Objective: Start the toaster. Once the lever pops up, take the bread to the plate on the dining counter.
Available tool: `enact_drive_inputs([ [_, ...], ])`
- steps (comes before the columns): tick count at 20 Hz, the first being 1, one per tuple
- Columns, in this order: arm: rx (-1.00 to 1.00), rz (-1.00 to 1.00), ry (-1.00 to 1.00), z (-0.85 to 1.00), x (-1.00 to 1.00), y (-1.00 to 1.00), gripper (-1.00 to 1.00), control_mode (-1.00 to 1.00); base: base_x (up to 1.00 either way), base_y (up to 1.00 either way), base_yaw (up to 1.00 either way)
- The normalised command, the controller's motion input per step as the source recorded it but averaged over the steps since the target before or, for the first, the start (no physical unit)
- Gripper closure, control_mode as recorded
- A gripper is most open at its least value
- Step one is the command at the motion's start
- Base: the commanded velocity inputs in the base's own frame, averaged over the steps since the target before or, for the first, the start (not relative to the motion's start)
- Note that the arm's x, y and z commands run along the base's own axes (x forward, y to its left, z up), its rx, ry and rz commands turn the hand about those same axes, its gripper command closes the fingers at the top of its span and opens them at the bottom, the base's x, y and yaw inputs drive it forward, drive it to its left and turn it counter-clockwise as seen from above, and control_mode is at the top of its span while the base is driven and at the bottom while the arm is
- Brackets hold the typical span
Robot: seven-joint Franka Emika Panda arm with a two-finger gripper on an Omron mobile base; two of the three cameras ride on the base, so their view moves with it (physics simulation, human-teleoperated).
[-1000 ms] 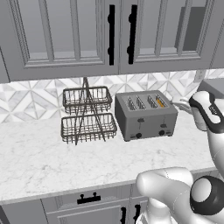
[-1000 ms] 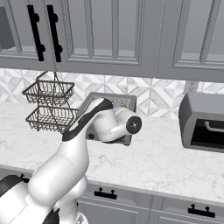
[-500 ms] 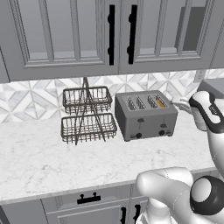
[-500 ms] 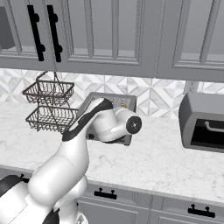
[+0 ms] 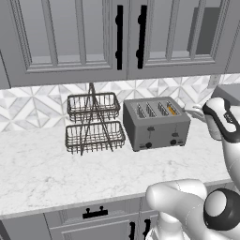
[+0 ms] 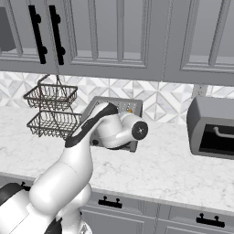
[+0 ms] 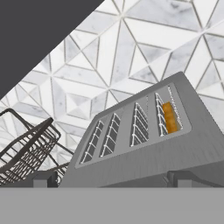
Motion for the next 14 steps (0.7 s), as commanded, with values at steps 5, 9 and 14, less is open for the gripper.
enact_drive_inputs([
  [5,0.0,0.0,0.0,0.0,0.0,0.0,-1.0,-1.0,0.0,0.0,0.0],
  [9,0.0,0.0,0.0,0.0,0.0,0.0,-1.0,-1.0,0.0,0.0,0.0],
  [14,0.0,0.0,0.0,0.0,0.0,0.0,-1.0,-1.0,0.0,0.0,0.0],
])
